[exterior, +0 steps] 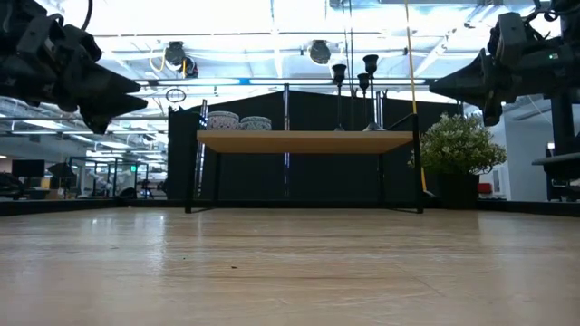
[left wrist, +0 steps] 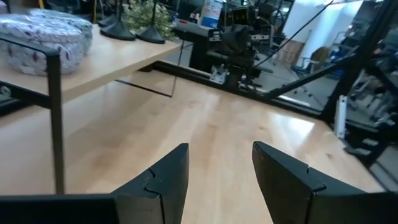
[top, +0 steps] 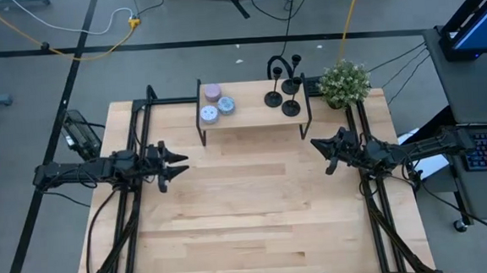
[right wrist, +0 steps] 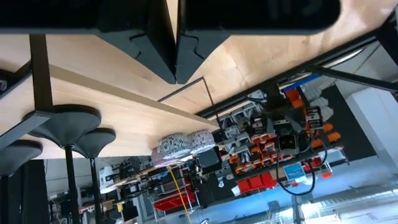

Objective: Pick & Place candle stick holders
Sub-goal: Return to Home Position

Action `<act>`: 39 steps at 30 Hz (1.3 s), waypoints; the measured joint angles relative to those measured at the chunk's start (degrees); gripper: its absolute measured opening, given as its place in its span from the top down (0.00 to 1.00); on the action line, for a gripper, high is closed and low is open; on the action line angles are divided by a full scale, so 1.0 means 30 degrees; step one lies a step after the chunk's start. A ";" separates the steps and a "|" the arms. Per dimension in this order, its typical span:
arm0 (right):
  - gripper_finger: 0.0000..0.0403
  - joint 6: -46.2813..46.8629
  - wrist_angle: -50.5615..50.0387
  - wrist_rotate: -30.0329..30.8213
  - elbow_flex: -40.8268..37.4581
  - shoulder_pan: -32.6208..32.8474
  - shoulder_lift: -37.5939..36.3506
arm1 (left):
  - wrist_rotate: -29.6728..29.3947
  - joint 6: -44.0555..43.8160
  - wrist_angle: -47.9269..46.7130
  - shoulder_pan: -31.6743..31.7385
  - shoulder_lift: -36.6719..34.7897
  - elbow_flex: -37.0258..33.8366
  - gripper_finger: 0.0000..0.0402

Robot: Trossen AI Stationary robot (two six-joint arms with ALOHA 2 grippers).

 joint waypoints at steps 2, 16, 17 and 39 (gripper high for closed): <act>1.00 0.0016 -0.0313 -0.0007 0.0000 0.0000 0.0000 | -0.0296 0.0419 -0.0160 0.0000 0.0015 0.0000 0.54; 1.00 0.0236 -0.3275 -0.5530 0.0000 0.0000 0.0007 | -0.0703 0.1280 -0.0254 0.0007 0.0051 0.0015 0.54; 1.00 0.0210 -0.3288 -0.5535 0.0000 0.0000 0.0007 | -0.0704 0.1331 -0.0255 0.0007 0.0051 0.0015 0.54; 1.00 0.1162 -0.3259 -0.5508 0.0000 0.0000 0.0007 | -0.0696 0.1213 -0.0268 0.0014 0.0051 0.0015 0.54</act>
